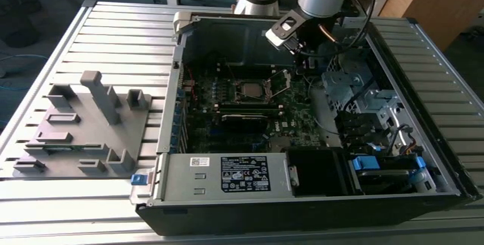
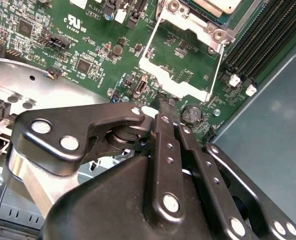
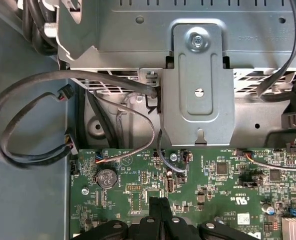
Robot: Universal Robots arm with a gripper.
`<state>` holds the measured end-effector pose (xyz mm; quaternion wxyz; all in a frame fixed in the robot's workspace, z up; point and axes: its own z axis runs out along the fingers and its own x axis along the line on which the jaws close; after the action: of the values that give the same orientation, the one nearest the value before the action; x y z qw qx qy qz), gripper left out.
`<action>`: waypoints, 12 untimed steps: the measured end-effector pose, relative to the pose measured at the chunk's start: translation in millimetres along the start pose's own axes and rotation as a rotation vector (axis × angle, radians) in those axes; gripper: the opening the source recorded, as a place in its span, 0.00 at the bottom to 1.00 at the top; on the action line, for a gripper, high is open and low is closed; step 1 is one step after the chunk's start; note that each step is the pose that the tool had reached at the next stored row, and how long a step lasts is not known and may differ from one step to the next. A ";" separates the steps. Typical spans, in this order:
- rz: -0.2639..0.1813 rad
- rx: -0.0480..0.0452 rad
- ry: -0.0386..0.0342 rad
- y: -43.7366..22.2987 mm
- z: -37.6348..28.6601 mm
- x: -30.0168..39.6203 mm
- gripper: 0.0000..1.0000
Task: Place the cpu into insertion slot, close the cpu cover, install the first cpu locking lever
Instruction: 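Close the cpu cover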
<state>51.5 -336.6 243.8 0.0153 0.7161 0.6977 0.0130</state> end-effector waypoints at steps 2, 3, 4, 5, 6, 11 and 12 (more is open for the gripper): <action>0.000 0.0000 0.0000 0.0 1.0 0.0 0.10; 0.000 0.0000 0.0000 0.0 1.5 0.0 0.10; 0.000 0.0000 -0.0001 0.0 2.0 0.0 0.10; 0.000 0.0000 0.0000 -0.1 2.3 0.0 0.10; 0.000 0.0001 -0.0004 -0.1 2.3 0.0 0.10; 0.000 0.0000 -0.0001 -0.1 2.5 0.0 0.10; 0.000 0.0000 0.0000 -0.3 2.5 0.0 0.10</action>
<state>51.3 -336.7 241.3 0.0153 0.7161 0.6978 0.0130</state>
